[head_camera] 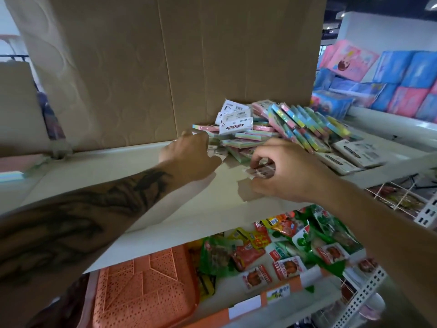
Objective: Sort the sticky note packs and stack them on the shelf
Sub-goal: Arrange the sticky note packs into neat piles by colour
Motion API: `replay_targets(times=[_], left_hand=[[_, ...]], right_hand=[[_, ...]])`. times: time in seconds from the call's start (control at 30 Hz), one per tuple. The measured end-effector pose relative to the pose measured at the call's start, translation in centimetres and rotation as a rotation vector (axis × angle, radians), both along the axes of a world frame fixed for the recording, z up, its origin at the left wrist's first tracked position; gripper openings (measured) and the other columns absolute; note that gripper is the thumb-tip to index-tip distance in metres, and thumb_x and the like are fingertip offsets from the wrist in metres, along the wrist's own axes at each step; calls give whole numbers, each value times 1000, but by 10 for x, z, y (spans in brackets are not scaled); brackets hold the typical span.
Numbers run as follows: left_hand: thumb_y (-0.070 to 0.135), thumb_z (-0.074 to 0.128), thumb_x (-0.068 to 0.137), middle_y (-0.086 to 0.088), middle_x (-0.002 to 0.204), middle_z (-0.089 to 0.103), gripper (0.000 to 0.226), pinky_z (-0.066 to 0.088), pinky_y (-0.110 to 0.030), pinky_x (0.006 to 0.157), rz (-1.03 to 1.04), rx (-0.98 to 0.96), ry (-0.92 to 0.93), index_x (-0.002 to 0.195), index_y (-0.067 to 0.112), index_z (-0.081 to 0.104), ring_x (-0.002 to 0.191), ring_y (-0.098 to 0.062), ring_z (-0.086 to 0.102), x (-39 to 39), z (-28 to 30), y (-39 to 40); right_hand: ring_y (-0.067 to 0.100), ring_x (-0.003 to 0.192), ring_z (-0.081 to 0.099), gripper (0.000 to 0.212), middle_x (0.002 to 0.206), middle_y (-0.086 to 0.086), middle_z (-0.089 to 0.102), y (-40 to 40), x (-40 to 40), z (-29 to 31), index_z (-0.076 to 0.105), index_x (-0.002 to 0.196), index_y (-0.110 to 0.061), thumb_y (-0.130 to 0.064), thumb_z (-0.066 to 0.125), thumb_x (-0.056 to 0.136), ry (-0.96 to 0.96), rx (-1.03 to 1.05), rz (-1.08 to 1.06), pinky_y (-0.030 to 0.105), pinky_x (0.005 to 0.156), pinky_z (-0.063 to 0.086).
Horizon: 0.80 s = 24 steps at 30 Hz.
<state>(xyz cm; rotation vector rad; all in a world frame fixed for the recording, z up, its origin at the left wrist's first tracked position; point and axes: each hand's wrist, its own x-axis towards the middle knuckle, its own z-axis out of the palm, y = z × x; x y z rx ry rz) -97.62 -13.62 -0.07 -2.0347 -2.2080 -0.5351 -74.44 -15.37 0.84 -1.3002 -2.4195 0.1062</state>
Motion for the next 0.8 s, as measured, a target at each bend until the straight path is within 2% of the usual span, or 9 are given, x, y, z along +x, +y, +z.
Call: replay_targets(times=[0.1,0.2,0.33,0.43,0.5,0.57,0.7,0.8], left_hand=[[51,66,81,-1,108,50,31,47,-36,71,-21,34,-62,99,28,56,85,-28,57,-13,5,-16],[47,69,79,-1,106,50,29,52,-37,73,-55,60,-101,98,29,55,84,-26,56,-32,7,-40],[49,71,79,2,112,49,31,53,-37,74,-33,80,-96,101,32,56,87,-24,57,-70,1,-81],[48,74,82,5,120,49,30,52,-33,74,-21,89,-102,101,35,55,93,-19,56,-105,-1,-112],[46,75,83,7,121,49,29,50,-31,76,3,108,-115,100,34,55,97,-17,56,-132,1,-134],[44,75,84,8,121,49,27,52,-34,80,25,114,-136,100,33,56,100,-18,55,-161,3,-156],[44,72,80,5,118,53,25,46,-35,78,129,134,-145,97,34,57,96,-20,52,-227,4,-200],[56,62,71,8,114,50,31,45,-35,79,221,126,-157,94,35,55,97,-23,54,-276,1,-234]], right_hand=[[11,95,53,57,107,-16,51,1,-12,1,64,97,-36,-74,53,55,16,31,24,39,81,52],[13,94,53,48,102,-14,52,2,-30,6,65,95,-35,-66,56,60,33,96,42,41,81,53],[15,100,53,29,104,-13,51,1,-68,10,64,94,-33,-50,70,71,4,119,97,39,79,51],[16,96,53,36,101,-12,52,-9,-111,14,65,92,-34,-56,63,64,25,119,182,40,79,51],[17,93,55,34,100,-10,56,-22,-143,16,66,91,-33,-57,63,67,23,124,225,37,78,50],[18,90,56,33,100,-8,57,-35,-177,15,65,91,-32,-57,63,70,13,127,251,36,78,49],[18,88,55,52,98,-8,56,-60,-252,12,63,91,-32,-70,44,60,28,76,337,38,76,53],[19,88,56,41,97,-7,55,-81,-309,12,62,90,-32,-66,55,69,8,38,411,38,76,53]])
